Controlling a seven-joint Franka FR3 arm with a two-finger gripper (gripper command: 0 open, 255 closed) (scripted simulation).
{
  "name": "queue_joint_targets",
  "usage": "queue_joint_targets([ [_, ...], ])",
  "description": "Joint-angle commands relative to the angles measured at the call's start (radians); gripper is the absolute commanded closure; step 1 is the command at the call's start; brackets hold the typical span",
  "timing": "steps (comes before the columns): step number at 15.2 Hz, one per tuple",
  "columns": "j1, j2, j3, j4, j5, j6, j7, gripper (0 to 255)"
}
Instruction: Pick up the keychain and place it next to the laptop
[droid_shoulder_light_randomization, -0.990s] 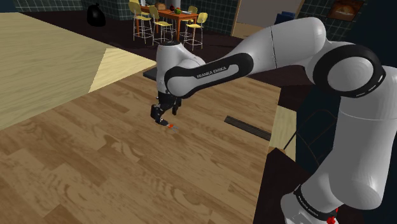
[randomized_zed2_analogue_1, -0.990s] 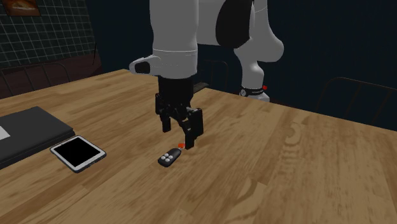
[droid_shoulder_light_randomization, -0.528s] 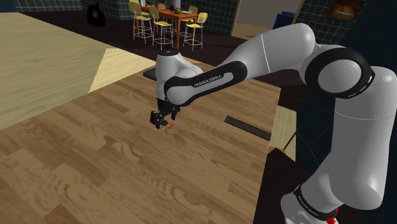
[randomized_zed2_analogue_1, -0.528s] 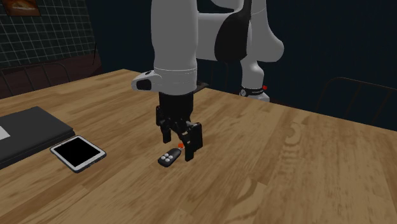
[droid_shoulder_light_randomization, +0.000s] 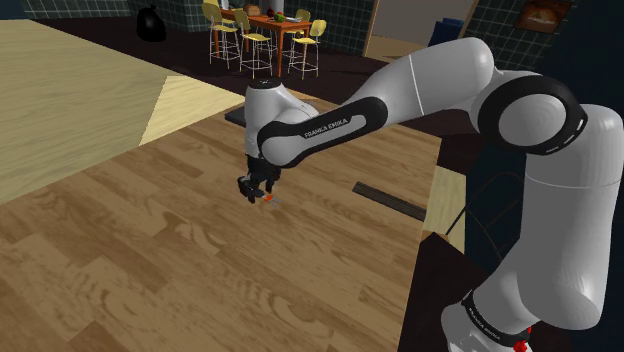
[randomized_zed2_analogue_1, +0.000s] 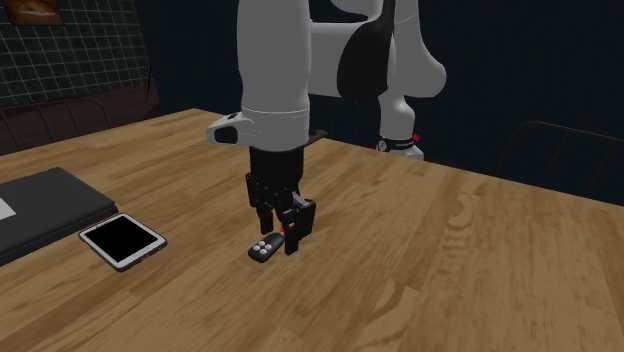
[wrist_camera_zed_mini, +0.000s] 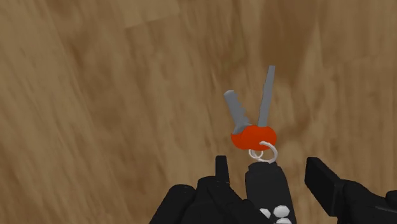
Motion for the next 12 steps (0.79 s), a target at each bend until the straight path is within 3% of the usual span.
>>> queue_joint_targets([
  [1,0.000,0.001,0.000,0.000,0.000,0.000,0.000,255],
  [12,-0.002,-0.018,0.004,0.014,0.008,-0.031,-0.005,255],
])
